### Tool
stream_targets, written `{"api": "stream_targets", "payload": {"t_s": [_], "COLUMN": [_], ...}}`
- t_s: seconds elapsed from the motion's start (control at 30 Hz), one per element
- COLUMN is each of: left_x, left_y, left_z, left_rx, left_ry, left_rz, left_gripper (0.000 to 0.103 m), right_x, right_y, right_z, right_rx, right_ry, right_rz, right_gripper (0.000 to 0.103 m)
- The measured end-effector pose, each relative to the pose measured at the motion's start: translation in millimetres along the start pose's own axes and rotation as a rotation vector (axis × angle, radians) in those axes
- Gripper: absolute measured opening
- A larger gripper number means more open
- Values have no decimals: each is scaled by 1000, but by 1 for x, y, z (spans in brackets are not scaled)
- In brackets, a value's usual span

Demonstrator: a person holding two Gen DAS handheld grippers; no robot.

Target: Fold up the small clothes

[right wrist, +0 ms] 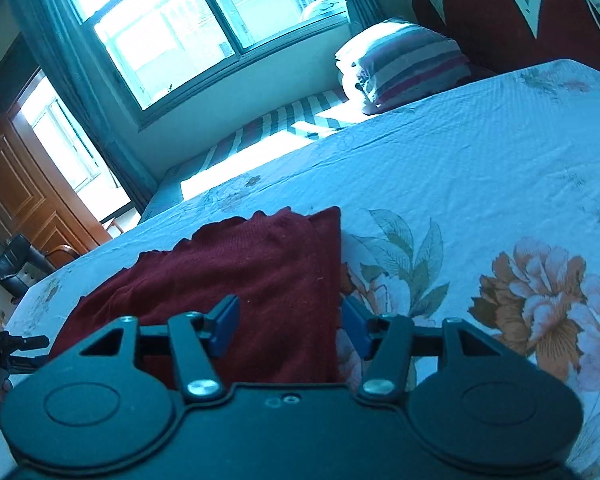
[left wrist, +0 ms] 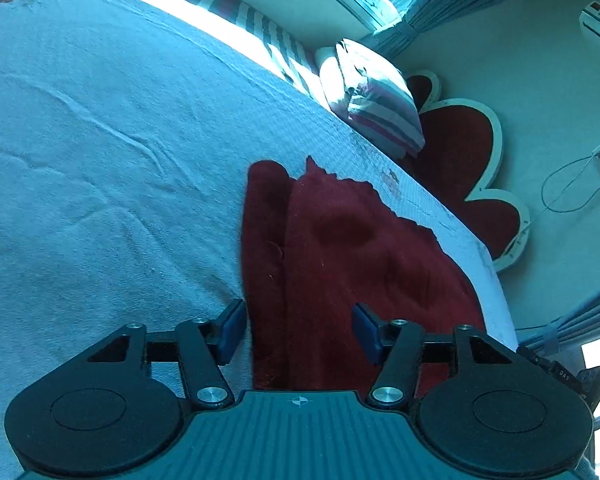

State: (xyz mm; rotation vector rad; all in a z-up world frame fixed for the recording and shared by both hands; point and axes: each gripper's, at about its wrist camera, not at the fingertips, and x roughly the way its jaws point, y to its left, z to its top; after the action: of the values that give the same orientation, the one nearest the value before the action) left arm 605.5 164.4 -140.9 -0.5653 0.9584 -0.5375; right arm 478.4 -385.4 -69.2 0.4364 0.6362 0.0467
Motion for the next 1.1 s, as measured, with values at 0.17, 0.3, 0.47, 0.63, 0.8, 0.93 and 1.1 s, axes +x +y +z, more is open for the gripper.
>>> {"api": "stream_targets", "payload": {"t_s": [0.17, 0.3, 0.47, 0.63, 0.8, 0.93, 1.1], "left_x": [13, 10, 4, -1, 1, 11, 25], "left_y": [-15, -9, -10, -18, -14, -9, -4], "left_z": [9, 8, 5, -4, -4, -4, -7], "left_rx": [91, 84, 126, 189, 151, 79, -20], "left_ry": [45, 39, 67, 86, 69, 54, 13], "left_rz": [12, -17, -20, -4, -37, -105, -177], "left_gripper": [56, 56, 56, 56, 56, 56, 56], "right_x": [-15, -15, -14, -10, -8, -9, -15], "right_y": [5, 3, 4, 13, 18, 15, 8], "right_z": [-11, -15, -17, -18, -20, -24, -29], "right_rx": [44, 98, 140, 124, 129, 150, 189], "right_ry": [-39, -49, -63, -54, -59, -61, -66], "right_rz": [-34, -55, -76, -84, -81, -90, -104], "right_gripper": [63, 63, 63, 63, 63, 63, 63]}}
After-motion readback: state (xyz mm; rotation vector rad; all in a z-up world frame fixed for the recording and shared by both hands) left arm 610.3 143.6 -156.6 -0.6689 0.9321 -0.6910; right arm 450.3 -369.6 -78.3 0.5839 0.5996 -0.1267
